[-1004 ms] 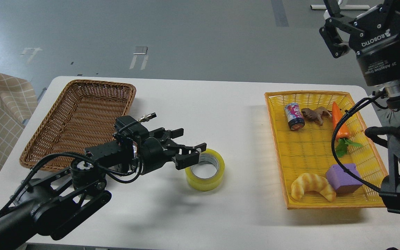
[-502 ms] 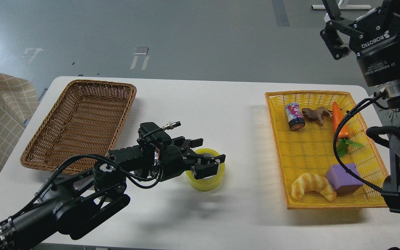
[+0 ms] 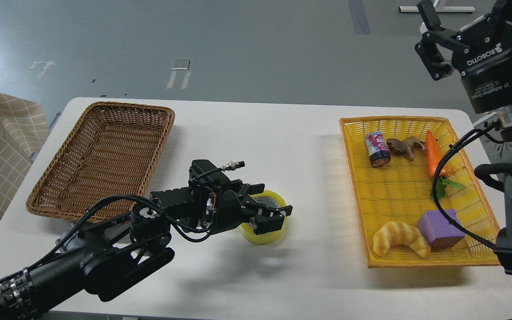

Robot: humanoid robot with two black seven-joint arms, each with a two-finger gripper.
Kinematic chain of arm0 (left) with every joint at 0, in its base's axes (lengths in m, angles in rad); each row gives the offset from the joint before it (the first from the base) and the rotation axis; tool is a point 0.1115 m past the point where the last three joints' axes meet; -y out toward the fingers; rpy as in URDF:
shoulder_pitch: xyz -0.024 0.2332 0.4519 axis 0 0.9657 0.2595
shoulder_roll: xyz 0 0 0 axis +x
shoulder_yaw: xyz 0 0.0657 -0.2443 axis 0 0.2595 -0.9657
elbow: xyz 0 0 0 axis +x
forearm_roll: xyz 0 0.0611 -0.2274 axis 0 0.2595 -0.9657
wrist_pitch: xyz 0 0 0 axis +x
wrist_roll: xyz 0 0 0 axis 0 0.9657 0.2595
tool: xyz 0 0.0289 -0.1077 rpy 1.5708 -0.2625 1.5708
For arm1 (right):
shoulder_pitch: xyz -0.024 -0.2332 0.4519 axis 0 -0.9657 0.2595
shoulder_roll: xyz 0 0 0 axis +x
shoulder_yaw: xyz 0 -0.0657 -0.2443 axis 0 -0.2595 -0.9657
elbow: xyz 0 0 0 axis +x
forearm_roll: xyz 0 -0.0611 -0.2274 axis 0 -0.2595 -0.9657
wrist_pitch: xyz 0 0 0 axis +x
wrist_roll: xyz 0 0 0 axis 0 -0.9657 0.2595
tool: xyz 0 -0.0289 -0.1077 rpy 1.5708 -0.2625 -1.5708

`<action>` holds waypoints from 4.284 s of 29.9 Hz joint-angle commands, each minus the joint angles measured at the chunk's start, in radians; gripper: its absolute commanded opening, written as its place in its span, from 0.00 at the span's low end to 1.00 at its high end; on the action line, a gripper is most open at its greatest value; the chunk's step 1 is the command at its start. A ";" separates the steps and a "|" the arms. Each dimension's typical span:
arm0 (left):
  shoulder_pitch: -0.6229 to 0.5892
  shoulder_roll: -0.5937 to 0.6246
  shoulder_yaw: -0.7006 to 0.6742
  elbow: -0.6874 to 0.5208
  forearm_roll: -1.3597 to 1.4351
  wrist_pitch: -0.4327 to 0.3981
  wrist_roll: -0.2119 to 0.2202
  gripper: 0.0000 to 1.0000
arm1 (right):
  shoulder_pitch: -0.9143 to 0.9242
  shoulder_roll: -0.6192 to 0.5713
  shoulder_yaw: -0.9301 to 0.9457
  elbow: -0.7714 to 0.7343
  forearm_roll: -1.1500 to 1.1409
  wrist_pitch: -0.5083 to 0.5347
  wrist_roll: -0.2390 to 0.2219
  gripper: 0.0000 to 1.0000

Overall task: Place and transfer tape with both arms
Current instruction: 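Reach the left gripper toward the tape roll on the table, then close the left gripper on the tape roll's rim, then lift the tape roll and carry it over the wicker basket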

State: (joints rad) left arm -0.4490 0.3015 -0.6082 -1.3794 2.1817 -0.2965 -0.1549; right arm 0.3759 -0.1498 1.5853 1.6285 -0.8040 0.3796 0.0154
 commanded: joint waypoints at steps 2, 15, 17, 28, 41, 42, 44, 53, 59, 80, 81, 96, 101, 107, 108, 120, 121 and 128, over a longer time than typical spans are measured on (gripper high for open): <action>-0.004 -0.015 -0.007 0.025 0.000 0.013 0.000 0.98 | 0.000 -0.001 0.004 -0.001 0.000 -0.001 0.001 1.00; -0.017 -0.019 -0.005 0.060 0.000 0.053 -0.003 0.98 | -0.006 0.001 0.009 -0.012 0.000 -0.002 0.001 1.00; -0.017 -0.022 -0.008 0.079 0.000 0.059 -0.003 0.98 | -0.006 0.001 0.009 -0.012 0.000 -0.002 0.001 1.00; -0.014 -0.012 -0.002 0.100 0.000 0.080 -0.011 0.98 | -0.005 0.006 0.010 -0.012 0.002 -0.004 0.001 1.00; -0.002 -0.012 0.002 0.118 0.000 0.100 -0.014 0.98 | -0.011 0.003 0.010 -0.006 0.002 -0.004 0.001 1.00; -0.001 -0.012 0.002 0.120 0.000 0.100 -0.015 0.98 | -0.012 0.003 0.010 -0.006 0.002 -0.004 0.001 1.00; 0.000 -0.012 0.002 0.120 0.000 0.100 -0.015 0.98 | -0.012 0.003 0.010 -0.006 0.002 -0.004 0.001 1.00; -0.002 0.018 0.047 0.134 0.000 0.132 -0.017 0.97 | -0.022 0.001 0.018 -0.002 0.002 -0.033 0.003 1.00; 0.000 0.022 0.047 0.135 0.000 0.134 -0.017 0.95 | -0.029 0.001 0.019 -0.002 0.002 -0.036 0.003 1.00; 0.000 0.025 0.047 0.161 0.000 0.132 -0.021 0.40 | -0.032 0.003 0.019 -0.004 0.002 -0.042 0.003 1.00; 0.000 0.025 0.047 0.161 0.000 0.132 -0.029 0.33 | -0.032 0.003 0.019 -0.004 0.002 -0.042 0.002 1.00; 0.000 0.025 0.047 0.169 0.000 0.134 -0.025 0.11 | -0.034 0.003 0.019 -0.002 0.002 -0.082 0.001 1.00; 0.000 0.024 0.045 0.169 0.000 0.134 -0.023 0.10 | -0.034 0.003 0.019 -0.007 0.002 -0.082 0.001 1.00; -0.013 0.021 0.041 0.169 0.000 0.135 -0.023 0.10 | -0.032 0.007 0.018 -0.010 0.002 -0.082 0.001 1.00; -0.017 0.022 0.039 0.168 0.000 0.137 -0.023 0.10 | -0.032 0.007 0.018 -0.010 0.002 -0.082 0.001 1.00; -0.120 0.062 0.030 0.163 0.000 0.169 -0.020 0.10 | -0.032 0.009 0.018 -0.012 0.002 -0.082 0.001 1.00; -0.129 0.073 0.027 0.164 0.000 0.171 -0.020 0.10 | -0.032 0.009 0.016 -0.012 0.002 -0.082 0.001 1.00; -0.218 0.148 0.025 0.166 -0.075 0.172 -0.021 0.10 | -0.031 0.007 0.015 -0.015 0.002 -0.082 0.001 1.00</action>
State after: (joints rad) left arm -0.6319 0.4216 -0.5837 -1.2161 2.1540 -0.1243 -0.1758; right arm 0.3454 -0.1413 1.6010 1.6142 -0.8023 0.2975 0.0168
